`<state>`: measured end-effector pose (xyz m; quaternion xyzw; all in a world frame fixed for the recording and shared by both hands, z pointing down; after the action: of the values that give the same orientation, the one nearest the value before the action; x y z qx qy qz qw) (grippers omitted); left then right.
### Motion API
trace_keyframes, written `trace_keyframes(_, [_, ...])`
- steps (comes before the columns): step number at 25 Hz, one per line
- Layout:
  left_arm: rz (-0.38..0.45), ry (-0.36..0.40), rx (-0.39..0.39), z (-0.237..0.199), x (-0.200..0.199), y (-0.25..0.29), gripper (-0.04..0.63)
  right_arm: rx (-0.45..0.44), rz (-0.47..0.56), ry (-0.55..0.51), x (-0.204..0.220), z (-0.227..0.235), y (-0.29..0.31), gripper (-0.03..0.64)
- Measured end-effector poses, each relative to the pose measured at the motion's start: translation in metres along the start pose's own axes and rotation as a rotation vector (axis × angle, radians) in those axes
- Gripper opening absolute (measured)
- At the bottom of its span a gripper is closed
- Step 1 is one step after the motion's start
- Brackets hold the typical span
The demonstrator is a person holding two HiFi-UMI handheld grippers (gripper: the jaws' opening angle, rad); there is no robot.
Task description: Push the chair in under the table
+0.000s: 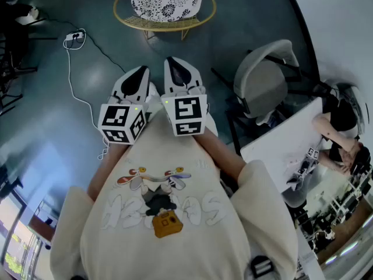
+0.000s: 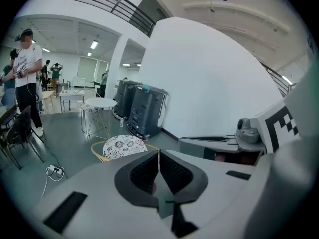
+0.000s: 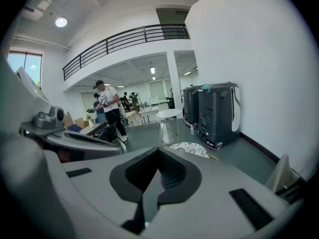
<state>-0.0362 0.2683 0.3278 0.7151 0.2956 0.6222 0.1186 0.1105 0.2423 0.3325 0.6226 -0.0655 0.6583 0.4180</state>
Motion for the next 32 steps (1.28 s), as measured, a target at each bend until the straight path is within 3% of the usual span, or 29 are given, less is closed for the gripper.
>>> trace_keyframes(19, [0.000,0.021,-0.038,0.045,-0.006,0.021,0.020,0.009,0.014,0.067,0.007,0.053,-0.028,0.008])
trace_keyframes(25, [-0.011,-0.004,-0.075,0.061,-0.010,0.038,0.020,-0.018,0.003,0.066,0.007,0.083,-0.030,0.008])
trace_keyframes(28, [-0.048,-0.036,-0.092,0.076,0.009,0.032,0.020,-0.046,-0.034,0.078,0.020,0.085,-0.037,0.008])
trace_keyframes(32, [-0.019,-0.043,-0.111,0.067,-0.010,0.055,0.020,-0.054,-0.041,0.068,0.012,0.103,-0.023,0.008])
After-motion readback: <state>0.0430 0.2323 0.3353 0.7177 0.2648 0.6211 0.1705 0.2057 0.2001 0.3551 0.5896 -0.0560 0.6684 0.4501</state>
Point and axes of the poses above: the fingertips, and each gripper's own axes: y forward along the fingers, z to its right, x out of its underside, the point moved 10 cm from there along -y, backward along the fingers, and after that the axes turned 10 degrees about -x, right-handed, at the moved point
